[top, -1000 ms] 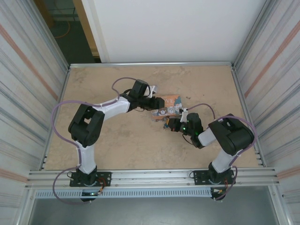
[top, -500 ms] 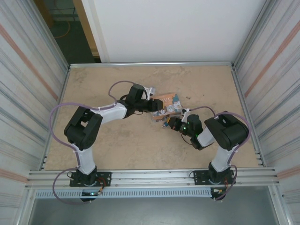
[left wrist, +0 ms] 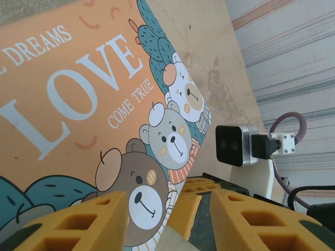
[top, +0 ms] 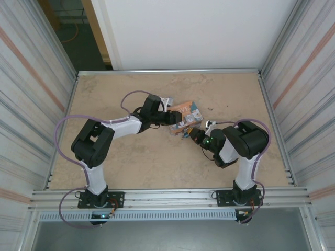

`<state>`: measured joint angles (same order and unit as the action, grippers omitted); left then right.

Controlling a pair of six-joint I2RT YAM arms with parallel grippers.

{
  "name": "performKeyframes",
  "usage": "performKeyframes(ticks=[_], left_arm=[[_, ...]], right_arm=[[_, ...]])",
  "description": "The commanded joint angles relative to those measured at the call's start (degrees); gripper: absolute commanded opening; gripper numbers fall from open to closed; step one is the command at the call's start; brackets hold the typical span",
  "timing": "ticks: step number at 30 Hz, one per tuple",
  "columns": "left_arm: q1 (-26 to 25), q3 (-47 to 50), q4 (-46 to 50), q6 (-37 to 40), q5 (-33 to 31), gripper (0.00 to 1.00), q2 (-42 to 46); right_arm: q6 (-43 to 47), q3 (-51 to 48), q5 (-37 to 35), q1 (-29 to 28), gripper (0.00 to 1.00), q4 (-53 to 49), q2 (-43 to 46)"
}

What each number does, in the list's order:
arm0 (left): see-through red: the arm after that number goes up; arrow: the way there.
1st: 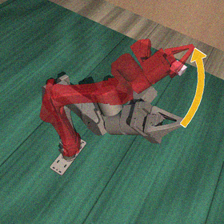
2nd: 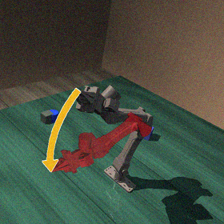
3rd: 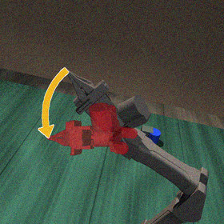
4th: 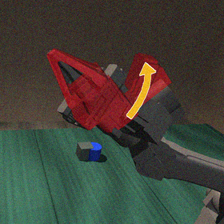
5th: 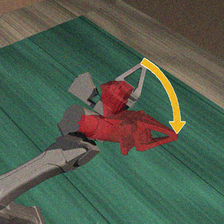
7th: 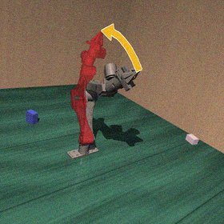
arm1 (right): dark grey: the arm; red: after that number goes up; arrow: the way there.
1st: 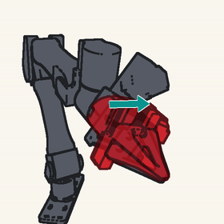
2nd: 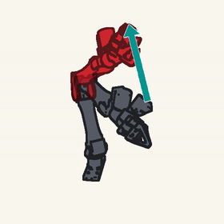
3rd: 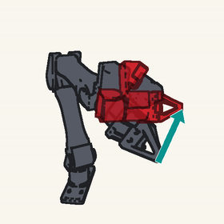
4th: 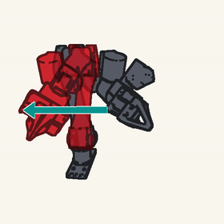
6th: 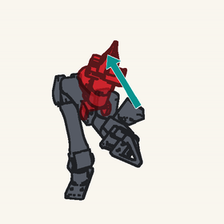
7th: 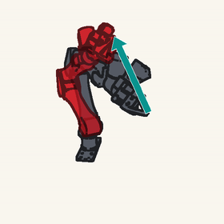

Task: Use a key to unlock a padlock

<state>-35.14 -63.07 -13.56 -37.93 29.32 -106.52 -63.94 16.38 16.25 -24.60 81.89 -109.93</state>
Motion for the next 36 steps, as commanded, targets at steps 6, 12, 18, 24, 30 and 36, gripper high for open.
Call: performKeyframes(ticks=[6,12,18,24,30,36], left_arm=[[-0.48,4.13,13.56,-0.61,-3.37,0.47,-2.29],[-0.33,4.36,13.57,-0.63,-3.61,0.47,-1.94],[-0.33,4.36,13.39,-0.66,-3.66,0.47,-1.59],[-0.35,4.36,13.06,-0.87,-3.33,0.47,-1.15],[-0.37,4.19,12.99,-0.91,-3.30,0.47,-0.55],[-0.33,3.51,12.69,-1.23,-2.81,0.47,0.51]], right_arm=[[-2.59,-1.44,-6.15,2.36,0.00,-1.38,-2.02],[-2.59,-1.06,-5.88,2.72,0.00,-1.50,-1.90],[-2.20,-1.40,-6.63,2.96,0.00,-1.89,-1.16],[-1.80,-2.10,-6.94,3.35,0.00,-2.68,0.38],[-1.02,-2.30,-7.33,3.42,0.00,-4.72,2.06],[-0.39,-2.89,-7.46,3.76,0.00,-6.59,4.60]])
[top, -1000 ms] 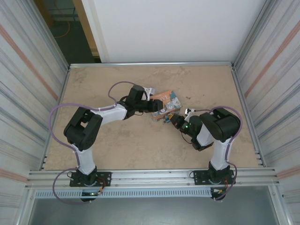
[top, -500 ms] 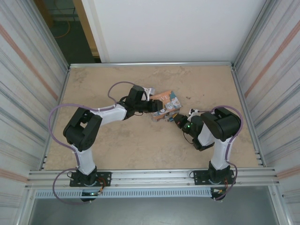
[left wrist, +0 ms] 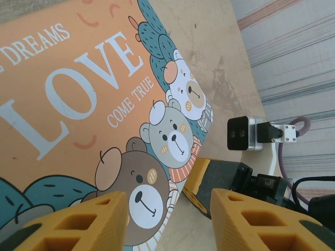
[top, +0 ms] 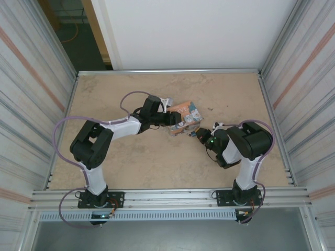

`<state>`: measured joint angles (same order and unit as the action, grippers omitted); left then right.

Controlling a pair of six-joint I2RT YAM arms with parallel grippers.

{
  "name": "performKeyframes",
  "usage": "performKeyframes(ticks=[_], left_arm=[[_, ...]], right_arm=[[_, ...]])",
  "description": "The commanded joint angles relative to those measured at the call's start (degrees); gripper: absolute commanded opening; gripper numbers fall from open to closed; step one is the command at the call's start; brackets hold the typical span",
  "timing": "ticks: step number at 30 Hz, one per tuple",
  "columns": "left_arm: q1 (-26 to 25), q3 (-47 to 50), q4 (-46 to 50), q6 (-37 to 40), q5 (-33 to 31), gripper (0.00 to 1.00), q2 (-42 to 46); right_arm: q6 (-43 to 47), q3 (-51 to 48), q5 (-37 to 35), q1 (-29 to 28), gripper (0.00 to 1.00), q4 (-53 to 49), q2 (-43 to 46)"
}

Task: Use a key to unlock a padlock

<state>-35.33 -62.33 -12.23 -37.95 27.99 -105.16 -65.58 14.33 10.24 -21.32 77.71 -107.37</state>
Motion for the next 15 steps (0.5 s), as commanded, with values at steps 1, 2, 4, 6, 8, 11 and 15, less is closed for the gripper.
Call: performKeyframes(ticks=[1,2,4,6,8,11,15], left_arm=[[-0.18,2.36,11.31,-1.33,-1.19,0.47,-0.58],[-0.17,1.85,11.35,-1.32,-0.89,0.48,-0.25],[-0.18,0.90,11.53,-1.23,-0.50,0.48,0.62],[-0.17,-0.05,11.90,-0.91,-0.48,0.49,1.93],[-0.23,-0.82,12.42,0.00,-1.07,0.49,3.78],[-0.25,-1.16,13.86,1.61,-2.85,0.49,7.17],[-0.25,0.14,15.05,3.40,-5.15,0.50,12.17]], right_arm=[[1.50,-0.94,-1.66,0.54,0.00,-2.88,2.61],[1.74,-1.05,-1.79,0.60,0.00,-3.37,3.14],[2.23,-1.27,-1.65,0.88,0.00,-4.11,4.18],[2.45,-1.40,-1.44,1.18,0.00,-5.12,5.45],[2.96,-1.80,-1.69,1.52,0.00,-6.79,7.06],[4.12,-1.93,-2.22,1.72,0.00,-11.57,10.69],[7.15,-1.39,-3.19,1.79,0.00,-20.19,17.11]])
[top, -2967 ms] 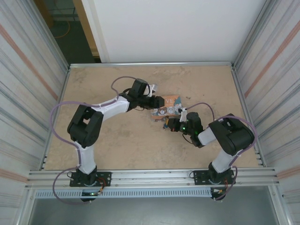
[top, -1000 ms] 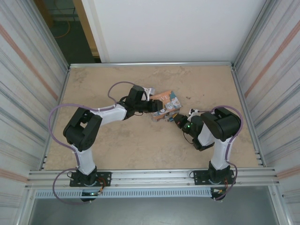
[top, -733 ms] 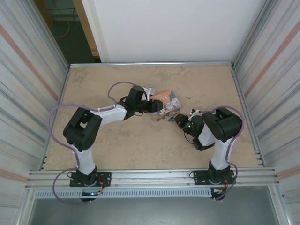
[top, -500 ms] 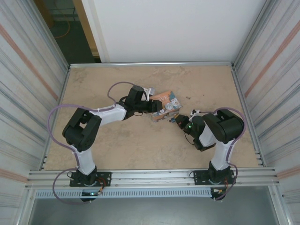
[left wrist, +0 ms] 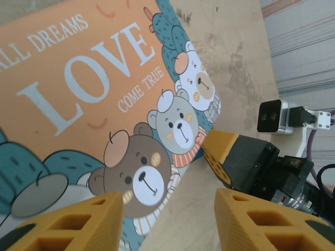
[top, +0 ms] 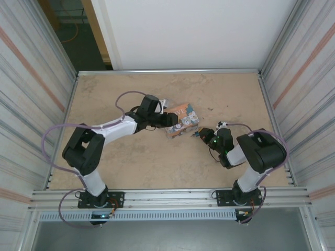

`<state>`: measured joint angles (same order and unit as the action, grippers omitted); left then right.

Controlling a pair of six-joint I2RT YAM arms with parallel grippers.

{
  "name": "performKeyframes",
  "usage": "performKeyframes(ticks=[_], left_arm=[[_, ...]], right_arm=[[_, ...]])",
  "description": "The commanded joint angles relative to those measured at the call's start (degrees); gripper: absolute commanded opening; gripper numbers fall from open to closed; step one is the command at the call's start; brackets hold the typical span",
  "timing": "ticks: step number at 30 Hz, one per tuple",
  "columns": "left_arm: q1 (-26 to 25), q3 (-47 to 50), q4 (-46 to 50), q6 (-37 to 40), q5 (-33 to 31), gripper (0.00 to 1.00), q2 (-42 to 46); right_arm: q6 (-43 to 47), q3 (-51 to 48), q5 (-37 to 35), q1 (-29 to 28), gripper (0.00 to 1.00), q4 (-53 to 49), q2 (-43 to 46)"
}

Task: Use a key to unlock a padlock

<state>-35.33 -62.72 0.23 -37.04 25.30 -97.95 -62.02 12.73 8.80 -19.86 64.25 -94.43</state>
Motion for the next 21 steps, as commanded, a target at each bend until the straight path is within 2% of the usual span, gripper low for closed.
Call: performKeyframes(ticks=[1,7,21], left_arm=[[-0.25,1.27,2.55,2.66,-2.85,0.50,6.26],[-0.09,6.74,1.69,4.59,-6.39,0.51,13.31],[3.05,20.22,8.88,14.16,-23.04,0.56,37.60]], right_arm=[[4.30,0.49,-1.88,0.34,0.00,-9.23,5.93],[8.03,2.03,-3.75,0.26,0.00,-22.62,15.60],[16.45,7.68,-4.94,0.15,0.01,-47.59,33.44]])
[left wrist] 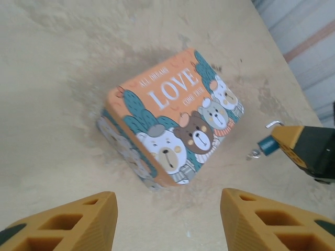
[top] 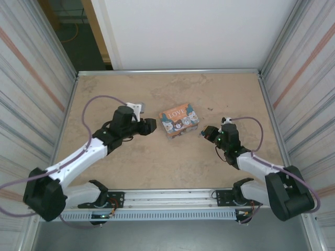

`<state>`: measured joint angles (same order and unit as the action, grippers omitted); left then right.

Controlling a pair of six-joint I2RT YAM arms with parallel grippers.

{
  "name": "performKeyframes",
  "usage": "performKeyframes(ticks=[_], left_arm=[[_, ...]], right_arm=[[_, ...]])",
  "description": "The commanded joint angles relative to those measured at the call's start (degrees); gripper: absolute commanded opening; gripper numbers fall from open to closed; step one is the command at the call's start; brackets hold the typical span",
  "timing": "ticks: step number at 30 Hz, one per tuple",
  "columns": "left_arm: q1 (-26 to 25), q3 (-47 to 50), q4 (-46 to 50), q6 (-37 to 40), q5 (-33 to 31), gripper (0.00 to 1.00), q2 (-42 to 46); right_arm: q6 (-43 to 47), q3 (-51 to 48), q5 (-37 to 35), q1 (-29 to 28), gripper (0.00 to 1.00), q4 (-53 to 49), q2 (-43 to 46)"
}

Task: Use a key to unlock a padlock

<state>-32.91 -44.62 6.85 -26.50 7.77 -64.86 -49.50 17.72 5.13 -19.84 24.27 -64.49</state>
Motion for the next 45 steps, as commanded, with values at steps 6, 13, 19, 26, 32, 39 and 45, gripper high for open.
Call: performKeyframes(ticks=[6,13,19,26,32,39,45], left_arm=[[2.26,7.90,2.57,4.52,-10.11,0.60,15.28],[3.90,10.88,4.55,9.43,-9.21,0.68,24.28],[3.90,8.47,8.14,16.13,-6.68,0.72,28.05],[3.90,1.11,14.76,28.07,1.15,0.74,28.19],[3.90,3.15,14.10,36.44,3.17,0.75,28.99],[3.90,9.65,6.35,38.14,8.28,0.78,30.71],[5.66,9.77,6.33,37.41,8.59,0.80,29.94]], right_arm=[[7.55,5.51,0.26,-0.05,0.00,-18.04,10.23],[11.69,10.27,3.90,-1.47,0.01,-30.67,15.10],[13.57,14.54,5.98,-3.65,0.00,-41.10,16.84],[15.39,18.79,10.28,-6.89,0.00,-49.81,16.68],[14.89,20.66,13.41,-8.35,0.00,-54.86,16.15],[14.98,21.54,16.56,-10.43,0.00,-58.90,13.61],[16.88,21.46,17.44,-12.46,0.00,-61.14,10.45]])
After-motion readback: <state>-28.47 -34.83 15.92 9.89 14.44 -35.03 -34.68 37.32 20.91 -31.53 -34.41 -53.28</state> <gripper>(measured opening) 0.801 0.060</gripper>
